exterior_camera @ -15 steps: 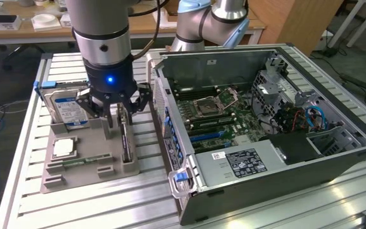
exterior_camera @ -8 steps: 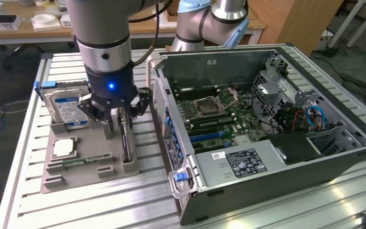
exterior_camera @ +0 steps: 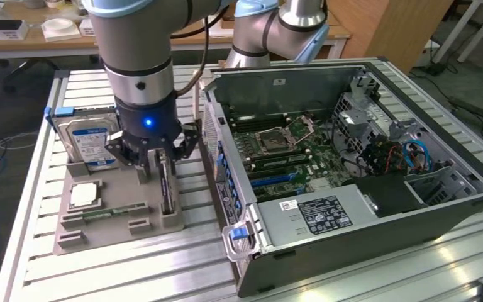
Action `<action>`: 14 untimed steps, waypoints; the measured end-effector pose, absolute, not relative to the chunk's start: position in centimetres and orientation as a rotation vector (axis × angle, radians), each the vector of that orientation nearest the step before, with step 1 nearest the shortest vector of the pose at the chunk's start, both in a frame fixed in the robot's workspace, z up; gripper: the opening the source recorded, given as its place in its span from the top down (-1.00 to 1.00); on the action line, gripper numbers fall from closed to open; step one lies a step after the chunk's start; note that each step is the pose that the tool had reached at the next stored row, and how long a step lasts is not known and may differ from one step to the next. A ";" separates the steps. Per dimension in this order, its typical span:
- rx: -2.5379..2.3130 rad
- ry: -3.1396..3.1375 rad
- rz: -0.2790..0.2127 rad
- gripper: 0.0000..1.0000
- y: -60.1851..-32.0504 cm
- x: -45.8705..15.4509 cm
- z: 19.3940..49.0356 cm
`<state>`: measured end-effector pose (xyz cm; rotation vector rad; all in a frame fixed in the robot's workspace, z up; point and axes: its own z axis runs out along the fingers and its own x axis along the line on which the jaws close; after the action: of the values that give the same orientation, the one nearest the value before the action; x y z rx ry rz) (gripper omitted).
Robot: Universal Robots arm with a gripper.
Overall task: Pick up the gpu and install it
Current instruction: 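Pick up the gpu and move the gpu toward the slot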
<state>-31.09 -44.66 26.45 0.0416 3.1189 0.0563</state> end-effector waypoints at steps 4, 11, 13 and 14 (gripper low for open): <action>0.042 3.119 0.057 0.06 -44.7 -31.1 25.7; 0.042 3.119 0.056 0.06 -44.7 -31.1 24.5; 0.042 3.119 0.056 0.06 -44.7 -31.0 24.3; 0.042 3.119 0.056 0.06 -44.7 -31.0 24.3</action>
<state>-30.97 -44.66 24.28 0.0418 3.1190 0.0563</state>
